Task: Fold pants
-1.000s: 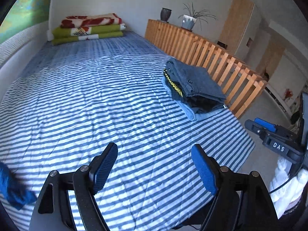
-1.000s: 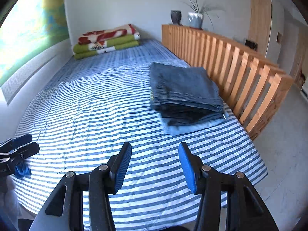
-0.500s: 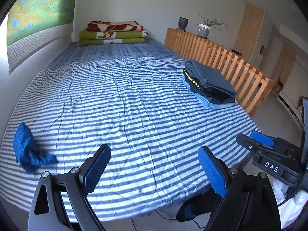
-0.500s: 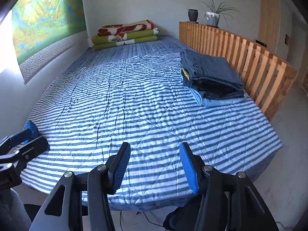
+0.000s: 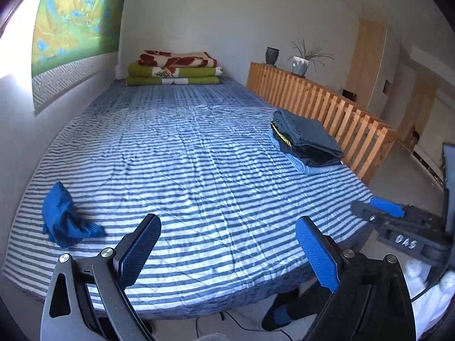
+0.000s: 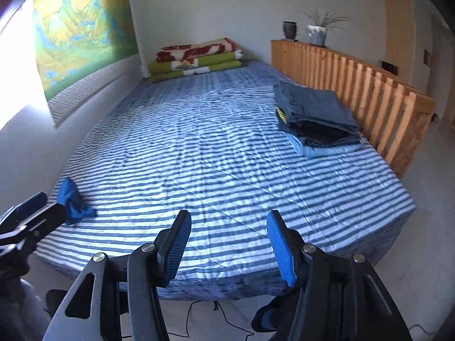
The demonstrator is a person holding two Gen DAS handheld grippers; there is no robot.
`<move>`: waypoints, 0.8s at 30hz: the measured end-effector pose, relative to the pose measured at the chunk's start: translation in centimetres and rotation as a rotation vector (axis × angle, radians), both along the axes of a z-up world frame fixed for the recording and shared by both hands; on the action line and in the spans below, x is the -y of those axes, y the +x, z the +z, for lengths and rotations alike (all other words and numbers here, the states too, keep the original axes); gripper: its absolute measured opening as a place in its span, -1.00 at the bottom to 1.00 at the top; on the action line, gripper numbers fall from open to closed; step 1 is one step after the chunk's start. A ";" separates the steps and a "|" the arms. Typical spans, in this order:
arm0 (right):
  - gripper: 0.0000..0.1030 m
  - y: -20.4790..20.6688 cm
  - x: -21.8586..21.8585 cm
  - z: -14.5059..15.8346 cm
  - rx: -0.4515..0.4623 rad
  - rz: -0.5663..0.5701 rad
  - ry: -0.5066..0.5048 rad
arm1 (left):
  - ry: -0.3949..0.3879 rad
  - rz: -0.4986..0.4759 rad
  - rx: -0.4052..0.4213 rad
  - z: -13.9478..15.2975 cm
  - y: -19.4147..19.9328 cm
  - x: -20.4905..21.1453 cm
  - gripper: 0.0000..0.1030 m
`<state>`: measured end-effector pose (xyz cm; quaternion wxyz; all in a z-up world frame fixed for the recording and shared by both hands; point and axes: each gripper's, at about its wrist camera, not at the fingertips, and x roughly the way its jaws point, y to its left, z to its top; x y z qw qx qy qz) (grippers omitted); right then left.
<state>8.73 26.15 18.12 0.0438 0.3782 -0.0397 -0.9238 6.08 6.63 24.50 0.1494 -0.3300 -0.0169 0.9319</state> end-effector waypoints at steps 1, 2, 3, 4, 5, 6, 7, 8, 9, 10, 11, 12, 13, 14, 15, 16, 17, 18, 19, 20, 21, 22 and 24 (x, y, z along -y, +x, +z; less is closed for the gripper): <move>0.00 0.1 0.2 0.8 -0.024 0.003 0.006 | -0.009 0.009 -0.008 0.4 0.1 0.3 0.91; 0.02 0.3 0.3 1.8 -0.067 -0.006 0.035 | -0.018 0.015 -0.015 0.7 0.3 0.7 0.92; 0.08 0.3 0.3 2.3 -0.094 -0.014 0.059 | -0.021 0.016 -0.020 0.9 0.4 1.0 0.93; 0.11 0.4 0.3 2.6 -0.112 -0.021 0.075 | -0.021 0.017 -0.022 1.0 0.5 1.2 0.95; 0.12 0.3 0.2 2.7 -0.125 -0.032 0.088 | -0.023 0.022 -0.022 0.9 0.6 1.3 0.96; 0.13 0.2 0.2 2.6 -0.125 -0.038 0.093 | -0.021 0.028 -0.020 0.7 0.5 1.5 0.97; 0.13 0.1 0.2 2.2 -0.115 -0.041 0.098 | -0.020 0.031 -0.011 0.4 0.3 1.6 0.97; 0.13 -0.2 0.1 1.5 -0.099 -0.043 0.105 | -0.019 0.032 0.000 0.1 -0.1 1.6 0.97; 0.13 -0.4 0.0 0.8 -0.084 -0.052 0.113 | -0.015 0.031 0.018 -0.5 -0.4 1.5 0.97; 0.13 -0.6 0.1 0.0 -0.067 -0.060 0.125 | -0.014 0.028 0.031 -1.0 -0.8 1.3 0.97; 0.13 -0.9 0.0 -0.9 -0.048 -0.065 0.135 | -0.019 0.029 0.043 -1.6 -1.2 1.1 0.97; 0.13 -1.1 -0.1 -1.7 -0.031 -0.070 0.142 | -0.029 0.032 0.053 -2.3 -1.6 0.8 0.97; 0.13 -1.3 -0.2 -2.5 -0.014 -0.076 0.143 | -0.041 0.030 0.060 -2.8 -1.8 0.4 0.97; 0.13 -1.6 -0.4 -3.2 0.006 -0.082 0.137 | -0.054 0.027 0.068 -3.3 -2.2 -0.1 0.97; 0.13 -1.8 -0.5 -3.8 0.020 -0.086 0.132 | -0.067 0.025 0.072 -3.8 -2.4 -0.5 0.97; 0.13 -1.9 -0.8 -4.2 0.028 -0.090 0.133 | -0.074 0.024 0.077 -4.2 -2.7 -0.9 0.97; 0.13 -2.1 -0.9 -4.6 0.033 -0.097 0.141 | -0.076 0.025 0.080 -4.6 -2.8 -1.1 0.97; 0.13 -2.1 -0.9 -4.9 0.033 -0.101 0.149 | -0.077 0.032 0.085 -5.0 -3.0 -1.4 0.97; 0.13 -2.1 -0.8 -5.1 0.032 -0.107 0.159 | -0.076 0.043 0.090 -5.4 -3.4 -1.5 0.97; 0.13 -2.3 -0.8 -5.4 0.034 -0.111 0.164 | -0.083 0.058 0.094 -5.8 -3.6 -1.7 0.97; 0.13 -2.5 -0.8 -5.6 0.039 -0.110 0.163 | -0.091 0.068 0.097 -6.2 -3.7 -1.8 0.97; 0.13 -2.6 -0.7 -5.8 0.044 -0.109 0.162 | -0.095 0.077 0.099 -6.4 -3.9 -1.9 0.97; 0.13 -2.9 -0.7 -6.1 0.055 -0.103 0.160 | -0.082 0.088 0.114 -7.1 -4.2 -2.0 0.97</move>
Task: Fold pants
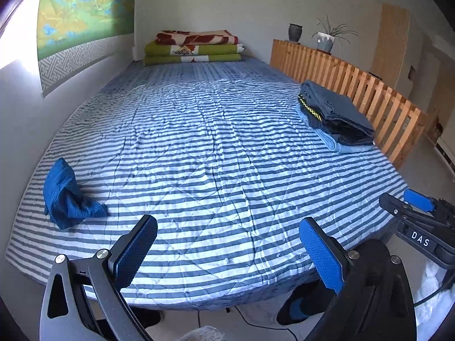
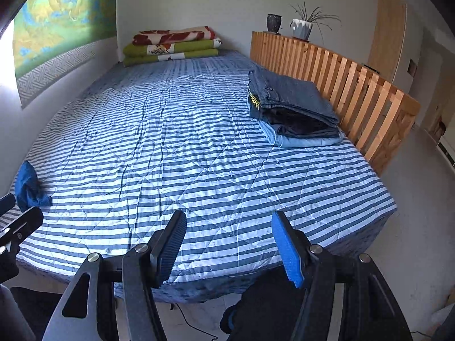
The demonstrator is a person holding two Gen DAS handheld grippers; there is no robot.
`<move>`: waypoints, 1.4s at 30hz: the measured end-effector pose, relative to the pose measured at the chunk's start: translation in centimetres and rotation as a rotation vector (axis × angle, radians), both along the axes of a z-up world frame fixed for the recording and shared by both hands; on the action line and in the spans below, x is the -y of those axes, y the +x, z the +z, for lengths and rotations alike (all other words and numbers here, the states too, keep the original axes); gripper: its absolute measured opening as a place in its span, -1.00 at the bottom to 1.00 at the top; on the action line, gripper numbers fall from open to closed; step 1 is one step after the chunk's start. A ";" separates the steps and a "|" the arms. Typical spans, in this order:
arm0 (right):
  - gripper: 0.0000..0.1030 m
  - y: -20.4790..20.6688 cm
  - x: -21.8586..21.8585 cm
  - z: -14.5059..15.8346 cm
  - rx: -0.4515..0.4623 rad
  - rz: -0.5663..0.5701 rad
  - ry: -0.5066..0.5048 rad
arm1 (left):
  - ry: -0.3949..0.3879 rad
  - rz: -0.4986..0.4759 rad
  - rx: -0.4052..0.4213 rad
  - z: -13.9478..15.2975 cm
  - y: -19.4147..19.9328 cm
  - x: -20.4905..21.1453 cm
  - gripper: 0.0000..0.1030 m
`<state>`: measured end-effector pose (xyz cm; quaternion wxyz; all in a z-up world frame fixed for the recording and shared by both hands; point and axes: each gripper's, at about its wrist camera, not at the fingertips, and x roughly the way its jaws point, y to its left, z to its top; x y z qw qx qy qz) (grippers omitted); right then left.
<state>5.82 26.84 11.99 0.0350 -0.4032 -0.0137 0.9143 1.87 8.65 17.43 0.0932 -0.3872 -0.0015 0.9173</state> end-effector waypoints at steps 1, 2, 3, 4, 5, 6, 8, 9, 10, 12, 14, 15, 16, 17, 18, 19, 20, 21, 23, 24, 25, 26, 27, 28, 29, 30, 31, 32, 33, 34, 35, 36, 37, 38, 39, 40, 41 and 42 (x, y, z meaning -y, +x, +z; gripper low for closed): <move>0.13 -0.1 0.1 -0.2 0.001 0.001 0.003 | 0.004 0.004 0.004 -0.1 0.0 0.0 0.97; 0.13 -0.1 0.2 -0.3 0.002 0.003 0.009 | 0.004 0.010 0.006 -0.3 -0.1 -0.1 0.97; 0.13 -0.1 0.2 -0.4 0.002 0.006 0.014 | 0.001 0.014 0.005 -0.5 -0.2 0.0 0.97; 0.13 -0.1 0.3 -0.5 0.002 0.009 0.016 | -0.001 0.018 0.004 -0.5 -0.2 0.1 0.97; 0.13 -0.1 0.4 -0.5 0.002 0.011 0.018 | -0.003 0.025 0.006 -0.5 -0.2 0.1 0.97; 0.13 -0.1 0.4 -0.5 0.002 0.009 0.016 | -0.003 0.033 0.008 -0.6 -0.4 0.2 0.97; 0.13 -0.1 0.3 -0.6 0.004 0.007 0.007 | -0.003 0.042 0.007 -0.6 -0.4 0.4 0.97; 0.13 -0.2 0.3 -0.6 0.007 0.009 0.002 | -0.003 0.045 0.008 -0.7 -0.4 0.4 0.97; 0.13 -0.1 0.4 -0.8 0.009 0.010 -0.001 | -0.005 0.047 0.010 -0.8 -0.3 0.5 0.97; 0.13 -0.1 0.6 -1.0 0.013 0.014 0.001 | -0.006 0.049 0.014 -0.9 -0.3 0.5 0.97; 0.13 0.0 0.8 -1.1 0.017 0.018 -0.001 | -0.008 0.050 0.013 -0.9 -0.2 0.4 0.97; 0.13 0.0 0.9 -1.1 0.019 0.020 0.000 | -0.009 0.048 0.012 -1.0 -0.1 0.4 0.97; 0.13 0.0 0.9 -1.2 0.019 0.022 0.001 | -0.009 0.047 0.012 -1.0 0.0 0.4 0.97; 0.13 0.1 1.0 -1.1 0.018 0.024 0.005 | -0.009 0.047 0.011 -1.0 0.1 0.4 0.97; 0.13 0.1 1.1 -1.1 0.015 0.025 0.011 | -0.008 0.047 0.010 -0.9 0.1 0.5 0.97; 0.13 0.2 1.2 -1.0 0.013 0.024 0.013 | -0.008 0.049 0.009 -0.9 0.1 0.6 0.97; 0.13 0.2 1.3 -1.0 0.009 0.026 0.016 | -0.008 0.051 0.007 -0.8 0.1 0.7 0.97; 0.13 0.3 1.3 -0.9 0.008 0.028 0.016 | -0.006 0.055 0.006 -0.8 0.2 0.8 0.97; 0.13 0.3 1.4 -0.9 0.007 0.033 0.014 | -0.003 0.061 0.004 -0.6 0.2 1.0 0.97; 0.13 0.3 1.5 -0.9 0.007 0.035 0.015 | -0.004 0.064 0.003 -0.6 0.2 1.1 0.97; 0.13 0.3 1.5 -0.9 0.008 0.036 0.015 | -0.005 0.066 0.003 -0.6 0.2 1.1 0.97; 0.13 0.2 1.6 -0.9 0.010 0.038 0.016 | -0.006 0.069 0.003 -0.6 0.2 1.2 0.97; 0.13 0.2 1.6 -1.0 0.012 0.040 0.014 | -0.006 0.071 0.003 -0.6 0.3 1.2 0.97; 0.13 0.3 1.6 -1.1 0.014 0.042 0.013 | -0.007 0.074 0.003 -0.7 0.3 1.2 0.97; 0.13 0.2 1.6 -1.1 0.015 0.042 0.013 | -0.007 0.074 0.005 -0.7 0.3 1.3 0.97; 0.13 0.2 1.5 -1.2 0.015 0.043 0.014 | -0.006 0.076 0.006 -0.7 0.2 1.3 0.97; 0.13 0.2 1.5 -1.2 0.016 0.044 0.013 | -0.005 0.076 0.007 -0.7 0.1 1.3 0.97; 0.13 0.2 1.5 -1.2 0.017 0.043 0.012 | -0.006 0.076 0.007 -0.8 0.1 1.3 0.97; 0.13 0.1 1.4 -1.2 0.017 0.043 0.011 | -0.007 0.077 0.006 -0.8 0.2 1.2 0.97; 0.13 0.1 1.3 -1.2 0.017 0.043 0.012 | -0.008 0.077 0.006 -0.8 0.2 1.2 0.97; 0.13 0.1 1.2 -1.2 0.018 0.042 0.012 | -0.009 0.077 0.006 -0.8 0.1 1.1 0.97; 0.13 0.0 1.2 -1.3 0.020 0.043 0.011 | -0.010 0.076 0.006 -0.8 0.1 1.1 0.97; 0.13 0.0 1.1 -1.2 0.021 0.044 0.009 | -0.010 0.075 0.006 -0.9 0.1 1.0 0.97; 0.13 0.0 1.0 -1.3 0.022 0.043 0.008 | -0.010 0.075 0.006 -0.9 0.0 1.0 0.97; 0.13 0.0 1.0 -1.3 0.022 0.042 0.009 | -0.010 0.074 0.006 -0.9 0.0 0.9 0.97; 0.13 -0.1 1.0 -1.3 0.023 0.043 0.011 | -0.010 0.074 0.006 -0.9 0.0 0.9 0.97; 0.13 -0.1 0.9 -1.3 0.023 0.043 0.011 | -0.011 0.074 0.006 -0.9 0.1 0.8 0.97; 0.13 -0.2 0.9 -1.3 0.023 0.042 0.010 | -0.011 0.073 0.006 -0.9 0.0 0.7 0.97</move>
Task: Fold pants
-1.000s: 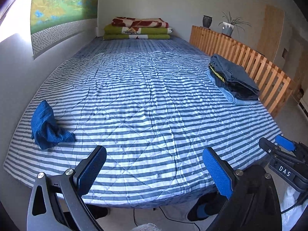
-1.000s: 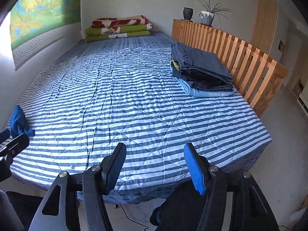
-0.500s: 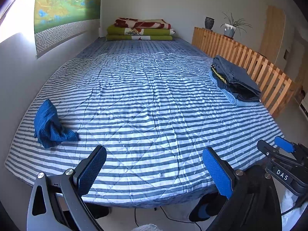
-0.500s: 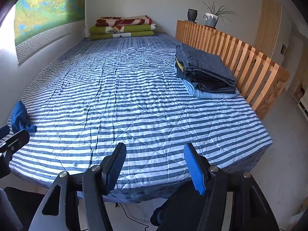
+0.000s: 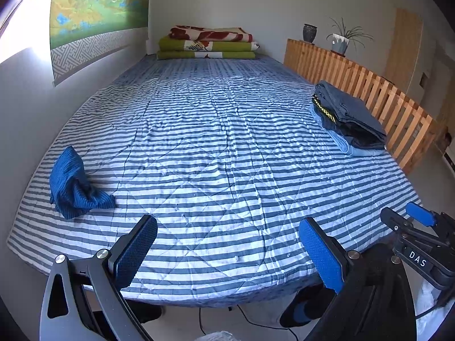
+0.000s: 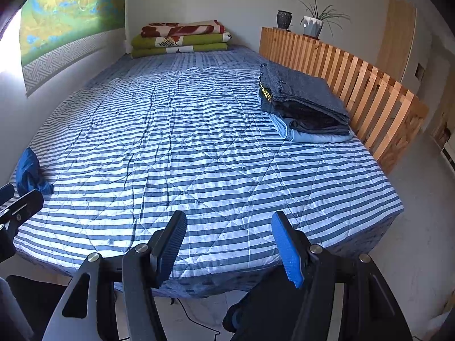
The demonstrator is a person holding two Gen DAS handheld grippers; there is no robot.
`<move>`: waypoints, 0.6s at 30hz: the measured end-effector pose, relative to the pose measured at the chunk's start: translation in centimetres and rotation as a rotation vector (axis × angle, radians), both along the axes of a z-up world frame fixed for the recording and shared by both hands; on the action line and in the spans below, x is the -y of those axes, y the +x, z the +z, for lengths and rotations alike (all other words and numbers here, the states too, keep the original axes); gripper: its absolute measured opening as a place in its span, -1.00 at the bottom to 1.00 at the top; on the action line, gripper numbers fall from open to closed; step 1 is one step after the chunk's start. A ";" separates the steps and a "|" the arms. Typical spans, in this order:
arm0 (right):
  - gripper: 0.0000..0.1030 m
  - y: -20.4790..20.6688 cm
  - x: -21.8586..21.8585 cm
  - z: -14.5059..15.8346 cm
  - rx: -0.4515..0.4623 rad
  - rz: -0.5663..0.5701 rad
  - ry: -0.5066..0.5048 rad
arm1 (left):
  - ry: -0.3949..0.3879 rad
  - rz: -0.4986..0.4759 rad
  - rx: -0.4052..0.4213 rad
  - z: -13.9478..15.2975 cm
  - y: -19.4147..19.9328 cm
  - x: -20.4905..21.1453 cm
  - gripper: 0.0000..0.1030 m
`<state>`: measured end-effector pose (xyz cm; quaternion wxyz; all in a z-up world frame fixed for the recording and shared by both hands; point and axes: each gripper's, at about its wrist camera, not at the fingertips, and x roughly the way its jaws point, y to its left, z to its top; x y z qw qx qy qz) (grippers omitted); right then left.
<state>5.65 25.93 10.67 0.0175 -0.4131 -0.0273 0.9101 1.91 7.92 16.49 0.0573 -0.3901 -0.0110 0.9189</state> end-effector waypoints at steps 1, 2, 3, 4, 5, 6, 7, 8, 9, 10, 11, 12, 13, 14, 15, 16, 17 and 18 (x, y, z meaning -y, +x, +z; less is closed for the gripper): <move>0.13 0.0 -0.1 0.0 0.000 0.001 0.000 | 0.000 -0.001 0.001 0.0 0.0 0.1 0.97; 0.13 -0.1 -0.1 0.0 0.000 0.001 -0.001 | 0.000 -0.002 0.002 0.0 0.0 0.0 0.97; 0.13 -0.1 -0.1 -0.1 0.001 0.001 -0.001 | -0.001 -0.002 0.002 0.0 -0.1 0.0 0.97; 0.13 -0.1 -0.2 -0.1 0.001 0.002 0.000 | -0.002 -0.003 0.004 -0.1 -0.1 0.0 0.97; 0.13 -0.1 -0.2 -0.1 0.002 0.002 0.001 | -0.001 -0.004 0.005 -0.1 -0.1 0.0 0.97; 0.13 -0.1 -0.1 -0.1 0.002 0.001 0.001 | 0.000 -0.005 0.006 -0.1 -0.2 0.0 0.97; 0.13 -0.1 -0.1 -0.2 0.003 0.001 0.001 | 0.000 -0.006 0.006 -0.2 -0.1 0.0 0.97; 0.13 -0.2 -0.1 -0.2 0.005 0.001 0.002 | 0.001 -0.006 0.006 -0.2 -0.1 0.1 0.97; 0.13 -0.2 -0.1 -0.2 0.006 0.002 0.004 | 0.003 -0.005 0.007 -0.3 -0.1 0.1 0.97; 0.13 -0.2 -0.2 -0.2 0.006 0.003 0.004 | 0.004 -0.003 0.008 -0.3 -0.1 0.2 0.97; 0.13 -0.2 -0.2 -0.2 0.004 0.003 0.007 | 0.005 -0.003 0.008 -0.4 -0.1 0.3 0.97; 0.13 -0.2 -0.1 -0.2 0.003 0.004 0.008 | 0.006 -0.003 0.009 -0.4 -0.1 0.4 0.97; 0.13 -0.1 0.0 -0.2 0.003 0.004 0.009 | 0.007 -0.003 0.010 -0.5 -0.1 0.4 0.97; 0.13 -0.1 0.0 -0.2 0.002 0.004 0.010 | 0.009 -0.004 0.011 -0.5 -0.2 0.6 0.97; 0.13 -0.1 0.0 -0.2 0.003 0.004 0.010 | 0.009 -0.004 0.011 -0.6 -0.2 0.6 0.97; 0.13 -0.1 0.1 -0.2 0.004 0.004 0.008 | 0.009 -0.005 0.011 -0.6 -0.1 0.6 0.97; 0.13 0.0 0.1 -0.3 0.005 0.005 0.007 | 0.008 -0.006 0.010 -0.6 -0.1 0.7 0.97; 0.13 0.0 0.1 -0.3 0.006 0.006 0.006 | 0.007 -0.007 0.009 -0.6 -0.1 0.7 0.97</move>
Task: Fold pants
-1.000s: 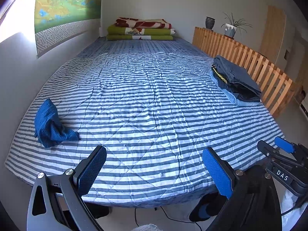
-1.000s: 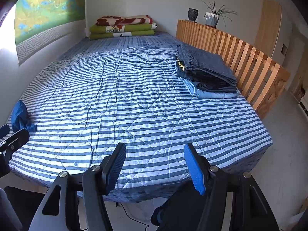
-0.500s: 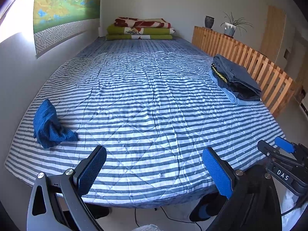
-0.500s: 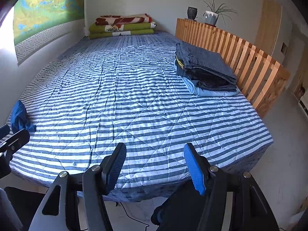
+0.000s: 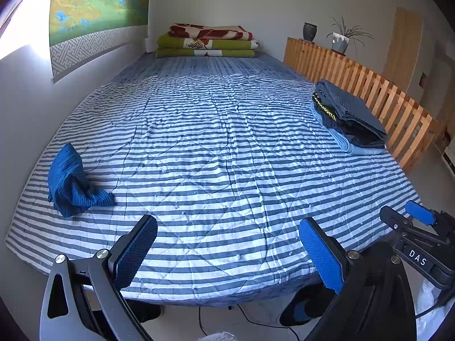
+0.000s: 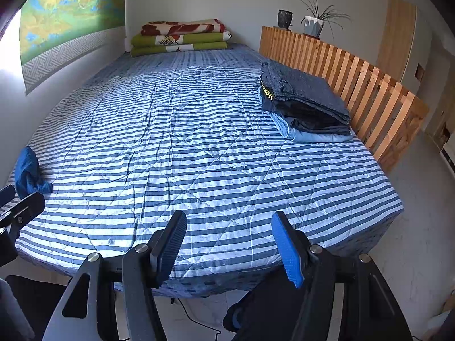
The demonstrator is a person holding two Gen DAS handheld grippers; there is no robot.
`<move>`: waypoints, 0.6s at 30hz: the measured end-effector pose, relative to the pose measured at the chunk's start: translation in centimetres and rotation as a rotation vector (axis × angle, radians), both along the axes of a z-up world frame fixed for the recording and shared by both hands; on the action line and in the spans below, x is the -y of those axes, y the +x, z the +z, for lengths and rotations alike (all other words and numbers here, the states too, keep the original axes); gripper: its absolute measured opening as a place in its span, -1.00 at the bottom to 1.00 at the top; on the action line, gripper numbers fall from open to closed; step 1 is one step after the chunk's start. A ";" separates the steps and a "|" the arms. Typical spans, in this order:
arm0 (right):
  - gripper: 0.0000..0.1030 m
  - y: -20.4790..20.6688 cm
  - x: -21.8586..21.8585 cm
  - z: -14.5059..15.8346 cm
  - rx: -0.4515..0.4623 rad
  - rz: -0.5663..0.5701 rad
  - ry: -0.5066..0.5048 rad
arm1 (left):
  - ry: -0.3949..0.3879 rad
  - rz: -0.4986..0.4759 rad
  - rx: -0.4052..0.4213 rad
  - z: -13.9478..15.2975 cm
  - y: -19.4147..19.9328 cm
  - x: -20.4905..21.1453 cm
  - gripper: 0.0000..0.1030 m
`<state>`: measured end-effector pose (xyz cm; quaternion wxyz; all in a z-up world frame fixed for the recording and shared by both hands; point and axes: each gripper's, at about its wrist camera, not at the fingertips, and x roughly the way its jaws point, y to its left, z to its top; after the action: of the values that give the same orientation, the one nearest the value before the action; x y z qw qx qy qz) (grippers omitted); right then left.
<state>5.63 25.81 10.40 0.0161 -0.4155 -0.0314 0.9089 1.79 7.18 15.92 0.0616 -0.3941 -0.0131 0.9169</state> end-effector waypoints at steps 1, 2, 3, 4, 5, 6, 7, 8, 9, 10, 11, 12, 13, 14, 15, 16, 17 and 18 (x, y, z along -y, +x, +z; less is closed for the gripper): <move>0.13 0.0 0.0 0.0 0.001 0.001 -0.001 | 0.000 -0.001 0.000 0.0 0.0 0.0 0.97; 0.13 0.0 0.0 0.0 0.001 0.002 0.000 | 0.001 -0.002 0.001 0.0 -0.1 0.1 0.97; 0.13 0.0 0.0 0.0 0.002 0.003 0.000 | 0.001 -0.001 0.000 0.0 -0.1 0.2 0.97; 0.13 0.0 0.1 0.0 0.002 0.004 0.000 | 0.002 -0.001 0.000 0.0 -0.2 0.2 0.97; 0.13 0.0 0.1 0.0 0.003 0.005 0.000 | 0.004 0.000 0.001 -0.1 -0.2 0.2 0.97; 0.13 0.0 0.0 0.0 0.003 0.006 -0.001 | 0.003 -0.001 0.002 -0.1 -0.2 0.2 0.97; 0.13 -0.1 0.0 0.0 0.004 0.005 -0.003 | 0.002 -0.004 0.002 -0.1 -0.2 0.2 0.97; 0.13 -0.1 0.0 -0.1 0.005 0.005 -0.005 | 0.000 -0.006 0.002 -0.1 -0.2 0.1 0.97; 0.13 -0.2 -0.1 -0.1 0.006 0.004 -0.006 | 0.000 -0.009 0.003 -0.1 -0.3 0.1 0.97; 0.13 -0.2 -0.2 -0.1 0.007 0.002 -0.008 | 0.000 -0.011 0.003 -0.1 -0.3 0.1 0.97; 0.13 -0.3 -0.3 -0.1 0.007 0.000 -0.009 | 0.000 -0.012 0.002 -0.1 -0.3 0.0 0.97; 0.13 -0.3 -0.4 -0.1 0.007 0.000 -0.009 | -0.001 -0.012 0.001 -0.1 -0.3 -0.1 0.97; 0.13 -0.3 -0.3 -0.2 0.008 0.000 -0.009 | -0.001 -0.013 0.001 -0.1 -0.3 -0.1 0.97; 0.13 -0.3 -0.3 -0.2 0.008 -0.001 -0.010 | 0.000 -0.014 0.002 -0.1 -0.3 -0.1 0.97; 0.13 -0.3 -0.3 -0.2 0.009 -0.001 -0.010 | 0.000 -0.013 0.003 -0.1 -0.3 -0.1 0.97; 0.13 -0.3 -0.3 -0.2 0.009 0.001 -0.010 | 0.000 -0.014 0.003 -0.1 -0.4 -0.1 0.97; 0.13 -0.3 -0.3 -0.2 0.009 0.001 -0.010 | 0.001 -0.015 0.004 -0.2 -0.4 -0.1 0.97; 0.13 -0.4 -0.3 -0.2 0.010 0.001 -0.010 | 0.000 -0.015 0.005 -0.2 -0.4 -0.1 0.97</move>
<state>5.27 26.12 10.18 0.0133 -0.4199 -0.0272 0.9071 1.36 7.28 15.74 0.0685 -0.3964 -0.0102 0.9155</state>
